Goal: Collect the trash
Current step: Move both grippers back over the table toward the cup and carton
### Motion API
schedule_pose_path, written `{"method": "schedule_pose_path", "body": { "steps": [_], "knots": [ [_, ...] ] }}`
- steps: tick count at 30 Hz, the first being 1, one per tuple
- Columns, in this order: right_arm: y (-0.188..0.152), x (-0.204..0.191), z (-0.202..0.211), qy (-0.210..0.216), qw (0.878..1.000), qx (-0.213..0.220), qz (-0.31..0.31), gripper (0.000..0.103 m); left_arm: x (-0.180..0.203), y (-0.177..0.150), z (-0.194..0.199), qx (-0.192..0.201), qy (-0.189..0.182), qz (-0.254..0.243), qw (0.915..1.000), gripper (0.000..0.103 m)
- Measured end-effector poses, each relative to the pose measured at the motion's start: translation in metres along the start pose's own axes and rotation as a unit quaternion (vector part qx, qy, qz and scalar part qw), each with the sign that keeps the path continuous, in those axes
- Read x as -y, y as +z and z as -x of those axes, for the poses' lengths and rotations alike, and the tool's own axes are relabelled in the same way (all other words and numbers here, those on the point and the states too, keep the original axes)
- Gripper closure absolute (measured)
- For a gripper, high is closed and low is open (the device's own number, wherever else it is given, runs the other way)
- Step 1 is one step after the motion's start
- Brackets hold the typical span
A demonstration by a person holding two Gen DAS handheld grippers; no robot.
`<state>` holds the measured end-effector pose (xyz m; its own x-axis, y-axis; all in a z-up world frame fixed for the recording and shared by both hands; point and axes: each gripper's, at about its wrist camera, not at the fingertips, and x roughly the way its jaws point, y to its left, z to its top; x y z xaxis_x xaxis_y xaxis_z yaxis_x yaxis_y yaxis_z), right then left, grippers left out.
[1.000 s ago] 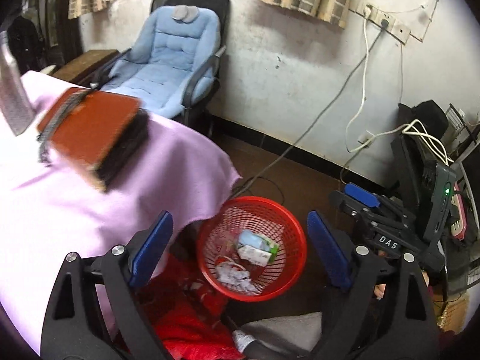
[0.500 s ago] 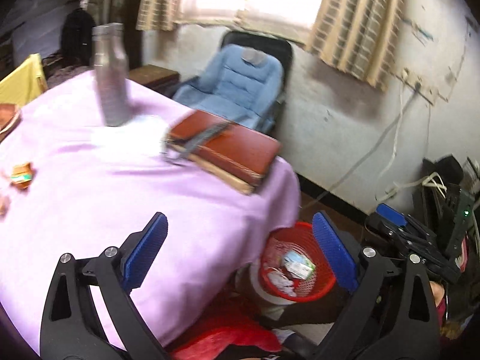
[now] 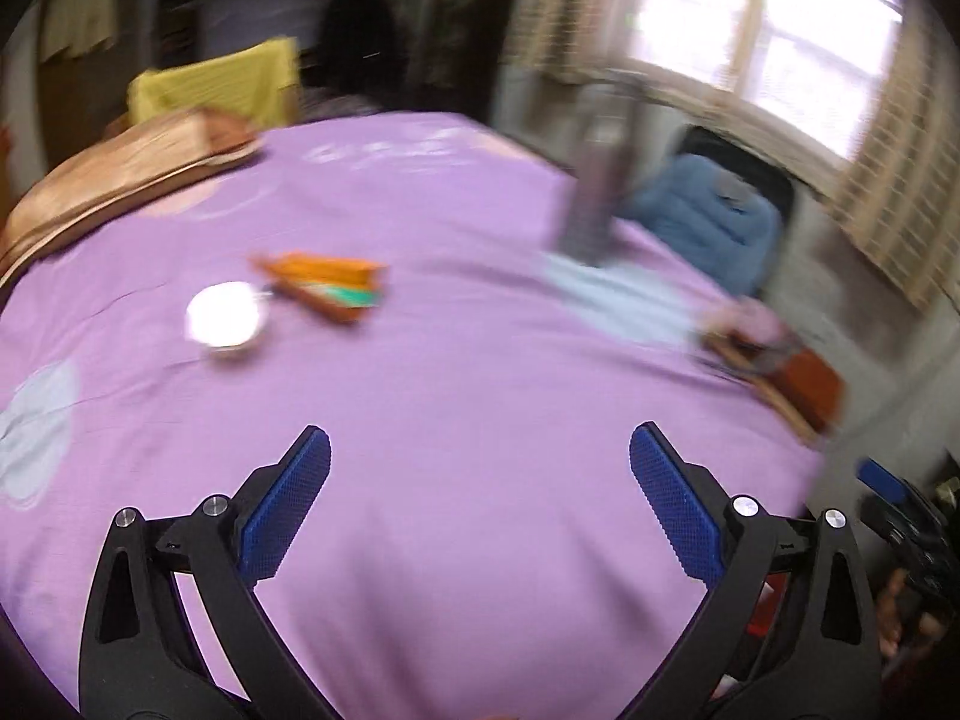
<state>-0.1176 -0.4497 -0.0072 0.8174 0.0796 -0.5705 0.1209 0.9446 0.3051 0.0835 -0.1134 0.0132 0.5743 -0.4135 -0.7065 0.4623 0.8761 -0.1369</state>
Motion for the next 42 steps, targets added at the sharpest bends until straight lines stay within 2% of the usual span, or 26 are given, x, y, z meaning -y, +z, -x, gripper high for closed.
{"method": "schedule_pose_path", "body": {
  "steps": [4,7,12,18,23,26,31,33,38,42],
  "knots": [
    [0.021,-0.034,-0.036,0.029,0.999,-0.021,0.021,0.020,-0.064,0.022,-0.029,-0.021,0.051,0.060,0.9967,0.007],
    [0.032,-0.054,-0.058,0.041,0.998,-0.033,0.039,0.019,-0.096,0.033,-0.054,-0.040,0.071,0.087,0.9929,0.007],
    [0.042,-0.073,-0.077,0.048,0.997,-0.043,0.053,0.018,-0.118,0.053,-0.100,-0.070,0.094,0.080,0.9899,0.006],
    [0.052,-0.082,-0.095,0.046,0.996,-0.058,0.054,0.018,-0.135,0.057,-0.137,-0.085,0.132,0.071,0.9850,0.006],
    [0.059,-0.097,-0.116,0.062,0.994,-0.069,0.060,0.017,-0.171,0.053,-0.129,-0.078,0.152,0.101,0.9801,0.006],
    [0.064,-0.116,-0.137,0.083,0.990,-0.085,0.070,0.017,-0.184,0.052,-0.116,-0.071,0.149,0.112,0.9800,0.006],
    [0.079,-0.160,-0.181,0.101,0.982,-0.109,0.113,0.017,-0.200,0.046,-0.115,-0.084,0.140,0.139,0.9767,0.006],
    [0.085,-0.174,-0.202,0.104,0.979,-0.120,0.125,0.017,-0.199,0.046,-0.116,-0.080,0.150,0.136,0.9760,0.006],
    [0.100,-0.196,-0.242,0.101,0.976,-0.133,0.139,0.017,-0.182,0.044,-0.125,-0.080,0.204,0.088,0.9717,0.005],
    [0.131,-0.212,-0.280,0.090,0.979,-0.123,0.134,0.016,-0.189,0.042,-0.125,-0.078,0.193,0.109,0.9720,0.005]
  ]
}}
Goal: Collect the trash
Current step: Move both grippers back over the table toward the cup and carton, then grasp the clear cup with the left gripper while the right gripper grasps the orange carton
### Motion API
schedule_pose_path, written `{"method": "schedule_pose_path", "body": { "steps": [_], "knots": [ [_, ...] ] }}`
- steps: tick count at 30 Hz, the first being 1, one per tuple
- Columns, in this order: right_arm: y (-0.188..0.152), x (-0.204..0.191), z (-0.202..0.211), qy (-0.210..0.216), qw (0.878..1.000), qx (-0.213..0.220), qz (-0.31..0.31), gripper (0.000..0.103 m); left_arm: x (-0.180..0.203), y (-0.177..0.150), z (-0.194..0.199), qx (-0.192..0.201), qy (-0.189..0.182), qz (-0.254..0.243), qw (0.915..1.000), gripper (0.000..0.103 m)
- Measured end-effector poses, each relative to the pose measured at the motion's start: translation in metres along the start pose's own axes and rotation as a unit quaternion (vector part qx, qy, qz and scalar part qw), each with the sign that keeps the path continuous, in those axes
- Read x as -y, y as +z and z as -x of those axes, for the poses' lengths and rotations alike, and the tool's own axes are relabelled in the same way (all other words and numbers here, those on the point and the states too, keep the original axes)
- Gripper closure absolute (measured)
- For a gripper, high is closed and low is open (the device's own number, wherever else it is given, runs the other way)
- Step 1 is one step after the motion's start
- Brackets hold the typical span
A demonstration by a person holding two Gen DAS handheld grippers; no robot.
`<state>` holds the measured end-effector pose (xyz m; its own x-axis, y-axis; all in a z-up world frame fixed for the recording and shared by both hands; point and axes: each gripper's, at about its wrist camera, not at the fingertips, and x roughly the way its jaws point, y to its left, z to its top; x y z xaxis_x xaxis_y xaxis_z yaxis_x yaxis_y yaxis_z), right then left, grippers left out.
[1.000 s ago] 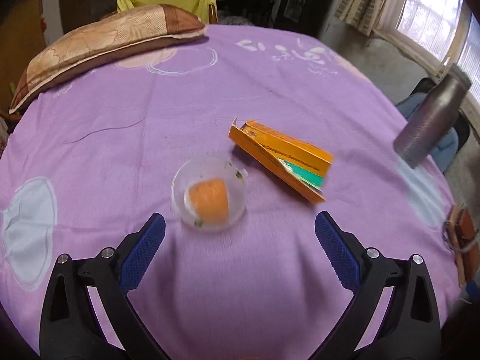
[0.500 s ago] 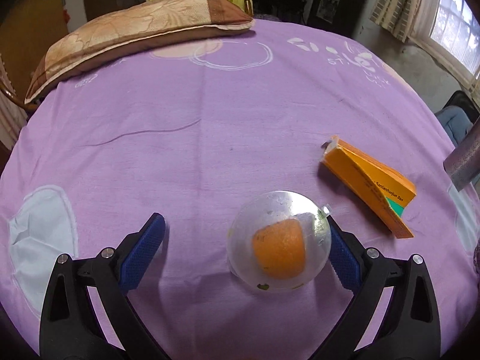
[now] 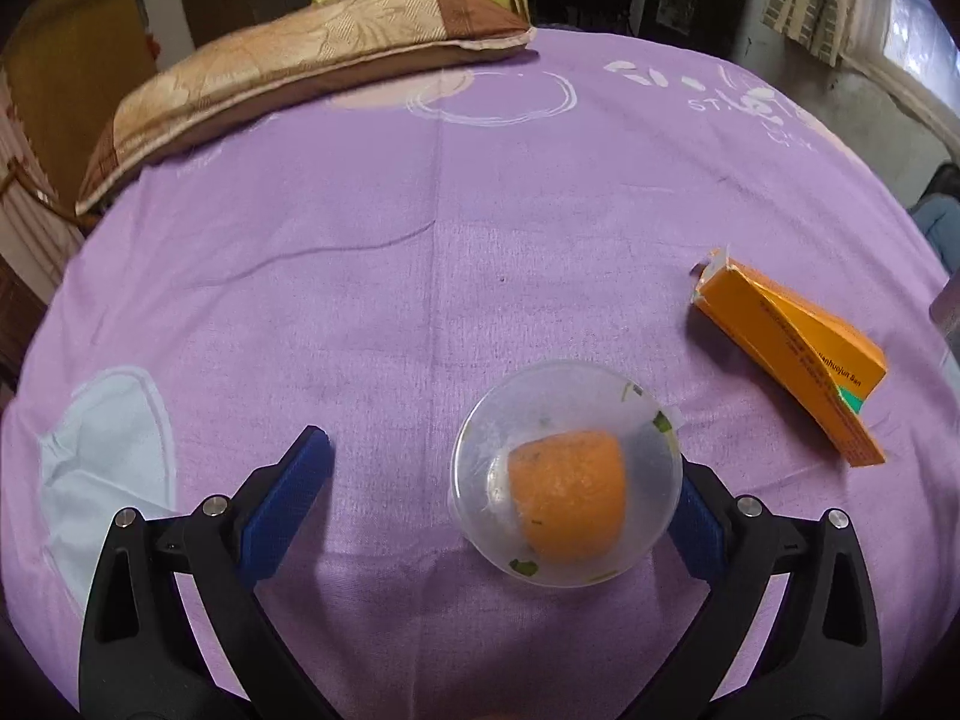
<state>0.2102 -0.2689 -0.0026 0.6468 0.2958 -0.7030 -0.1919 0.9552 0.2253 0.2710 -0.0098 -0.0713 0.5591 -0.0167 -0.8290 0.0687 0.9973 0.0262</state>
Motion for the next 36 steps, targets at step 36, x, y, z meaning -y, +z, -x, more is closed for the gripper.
{"method": "schedule_pose_path", "body": {
  "steps": [36],
  "knots": [
    [0.002,0.030,-0.041,0.025,0.998,0.011,-0.054,0.011,0.001,-0.001,0.002,-0.001,0.002,0.001,1.0000,0.013]
  ]
}}
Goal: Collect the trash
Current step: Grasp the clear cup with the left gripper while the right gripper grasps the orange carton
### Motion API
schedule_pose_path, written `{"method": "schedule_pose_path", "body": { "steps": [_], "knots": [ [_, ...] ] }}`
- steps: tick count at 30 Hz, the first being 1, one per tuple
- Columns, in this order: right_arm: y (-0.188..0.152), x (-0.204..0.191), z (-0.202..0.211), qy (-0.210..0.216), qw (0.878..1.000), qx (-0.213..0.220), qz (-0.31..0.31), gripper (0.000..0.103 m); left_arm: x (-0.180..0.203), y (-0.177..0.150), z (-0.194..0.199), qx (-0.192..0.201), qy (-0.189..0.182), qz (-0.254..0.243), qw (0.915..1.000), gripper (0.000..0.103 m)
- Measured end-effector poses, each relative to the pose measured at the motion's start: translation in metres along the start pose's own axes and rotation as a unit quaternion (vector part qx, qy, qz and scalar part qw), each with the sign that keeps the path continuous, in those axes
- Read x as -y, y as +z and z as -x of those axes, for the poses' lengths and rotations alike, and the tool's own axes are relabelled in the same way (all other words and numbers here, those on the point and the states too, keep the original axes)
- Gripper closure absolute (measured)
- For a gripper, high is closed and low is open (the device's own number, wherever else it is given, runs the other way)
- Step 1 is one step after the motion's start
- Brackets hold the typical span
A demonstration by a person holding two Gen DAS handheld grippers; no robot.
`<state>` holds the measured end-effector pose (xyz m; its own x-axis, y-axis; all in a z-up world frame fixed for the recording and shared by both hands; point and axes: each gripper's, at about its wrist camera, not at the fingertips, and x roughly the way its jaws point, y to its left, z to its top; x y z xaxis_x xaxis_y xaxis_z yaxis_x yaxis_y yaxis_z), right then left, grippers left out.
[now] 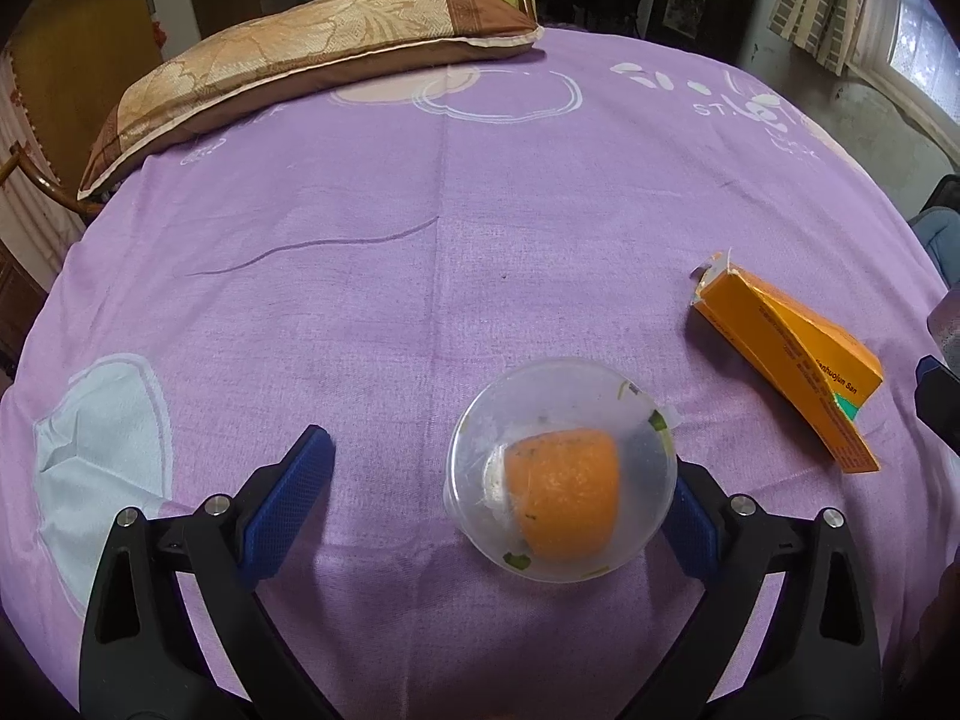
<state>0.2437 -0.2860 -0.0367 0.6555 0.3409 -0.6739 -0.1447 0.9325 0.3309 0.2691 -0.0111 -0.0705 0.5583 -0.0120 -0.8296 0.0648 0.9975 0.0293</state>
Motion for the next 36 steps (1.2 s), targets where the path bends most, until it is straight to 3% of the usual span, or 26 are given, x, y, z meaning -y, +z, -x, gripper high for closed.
{"method": "schedule_pose_path", "body": {
  "steps": [1,3,4,10,14,17,23,32,33,34,36],
  "knots": [
    [0.000,0.000,0.000,-0.001,1.000,0.000,0.001,0.011,0.001,0.000,0.001,0.003,-0.003,-0.003,1.0000,0.016],
    [0.000,0.000,0.000,-0.001,1.000,0.001,0.003,0.011,0.006,0.000,0.007,0.008,-0.014,-0.019,0.9997,0.041],
    [0.000,0.000,0.000,-0.002,1.000,0.001,0.003,0.011,0.008,0.001,0.010,0.008,-0.021,-0.028,0.9994,0.048],
    [0.002,0.001,0.001,0.004,1.000,0.005,0.001,0.011,-0.027,0.012,0.024,-0.004,-0.069,0.036,0.9969,0.048],
    [0.001,-0.005,-0.004,0.010,1.000,-0.001,0.017,0.008,-0.050,0.020,0.042,0.032,-0.035,0.060,0.9971,0.049],
    [0.000,-0.018,-0.011,0.002,0.999,-0.007,0.049,0.007,-0.056,0.022,0.049,0.042,-0.037,0.069,0.9960,0.049],
    [0.000,-0.042,-0.035,0.003,0.994,-0.044,0.102,0.005,-0.047,0.020,0.051,0.041,-0.041,0.058,0.9966,0.048],
    [0.010,-0.046,-0.062,0.009,0.993,-0.073,0.091,0.006,-0.044,0.020,0.051,0.041,-0.043,0.051,0.9969,0.048],
    [0.010,-0.045,-0.061,0.010,0.994,-0.069,0.090,0.009,-0.044,0.020,0.050,0.040,-0.044,0.051,0.9969,0.048],
    [0.010,-0.045,-0.058,0.010,0.994,-0.063,0.089,0.037,-0.044,0.019,0.050,0.040,-0.044,0.051,0.9970,0.048],
    [0.009,-0.046,-0.052,0.003,0.993,-0.050,0.103,0.041,-0.044,0.019,0.051,0.041,-0.045,0.051,0.9969,0.048]
  ]
}}
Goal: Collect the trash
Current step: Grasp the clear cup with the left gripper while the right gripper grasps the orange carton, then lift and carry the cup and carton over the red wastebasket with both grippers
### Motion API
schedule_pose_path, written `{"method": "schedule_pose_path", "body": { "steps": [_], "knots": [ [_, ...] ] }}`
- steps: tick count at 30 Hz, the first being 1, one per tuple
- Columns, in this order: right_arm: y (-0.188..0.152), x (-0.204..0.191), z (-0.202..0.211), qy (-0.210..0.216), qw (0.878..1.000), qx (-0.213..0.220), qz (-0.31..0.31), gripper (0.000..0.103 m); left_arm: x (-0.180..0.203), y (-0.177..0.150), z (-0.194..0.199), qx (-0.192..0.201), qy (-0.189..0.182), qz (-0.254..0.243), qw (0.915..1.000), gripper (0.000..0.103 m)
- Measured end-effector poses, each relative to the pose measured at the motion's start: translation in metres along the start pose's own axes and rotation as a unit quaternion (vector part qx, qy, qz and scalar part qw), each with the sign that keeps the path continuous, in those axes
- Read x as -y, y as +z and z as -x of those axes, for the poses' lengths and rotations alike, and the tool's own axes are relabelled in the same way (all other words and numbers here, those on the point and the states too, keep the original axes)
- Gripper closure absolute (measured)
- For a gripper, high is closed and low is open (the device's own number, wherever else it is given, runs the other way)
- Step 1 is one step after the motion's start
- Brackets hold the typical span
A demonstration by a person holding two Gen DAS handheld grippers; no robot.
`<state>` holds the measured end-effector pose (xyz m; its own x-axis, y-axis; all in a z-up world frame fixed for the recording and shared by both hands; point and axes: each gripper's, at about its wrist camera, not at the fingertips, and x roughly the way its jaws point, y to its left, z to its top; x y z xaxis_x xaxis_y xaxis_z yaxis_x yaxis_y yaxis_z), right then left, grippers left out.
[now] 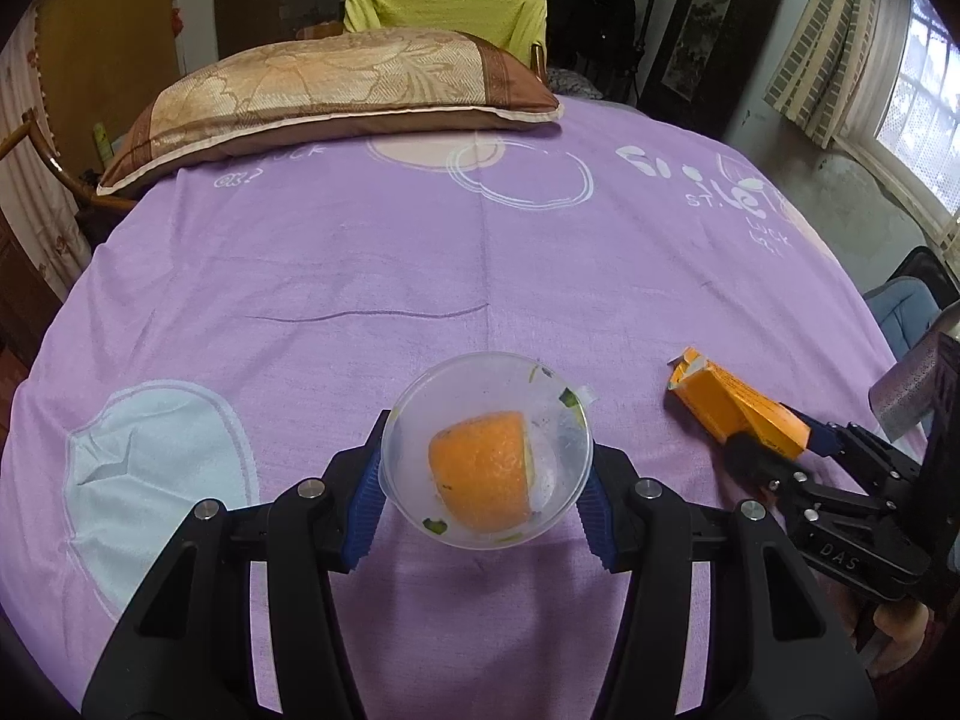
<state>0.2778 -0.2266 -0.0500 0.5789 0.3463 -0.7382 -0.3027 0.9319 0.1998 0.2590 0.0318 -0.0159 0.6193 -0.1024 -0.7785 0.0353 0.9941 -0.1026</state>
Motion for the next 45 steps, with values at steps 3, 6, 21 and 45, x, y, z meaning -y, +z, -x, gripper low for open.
{"method": "schedule_pose_path", "body": {
  "steps": [3,6,21,45],
  "knots": [
    [-0.005,-0.004,0.017,-0.017,0.999,0.026,0.020,0.043,0.001,0.001,0.005,0.006,-0.003,0.000,1.0000,0.048],
    [-0.007,-0.004,0.035,-0.020,0.999,0.046,0.015,0.043,0.003,0.001,0.013,0.016,-0.009,-0.002,0.9998,0.048],
    [-0.083,0.010,0.151,-0.050,0.988,0.138,-0.057,0.041,0.062,-0.051,0.073,0.075,-0.043,-0.068,0.9939,0.049],
    [-0.213,-0.011,0.373,-0.109,0.948,0.296,-0.049,0.040,0.125,-0.148,0.238,0.204,-0.097,-0.123,0.9664,0.049]
  ]
}}
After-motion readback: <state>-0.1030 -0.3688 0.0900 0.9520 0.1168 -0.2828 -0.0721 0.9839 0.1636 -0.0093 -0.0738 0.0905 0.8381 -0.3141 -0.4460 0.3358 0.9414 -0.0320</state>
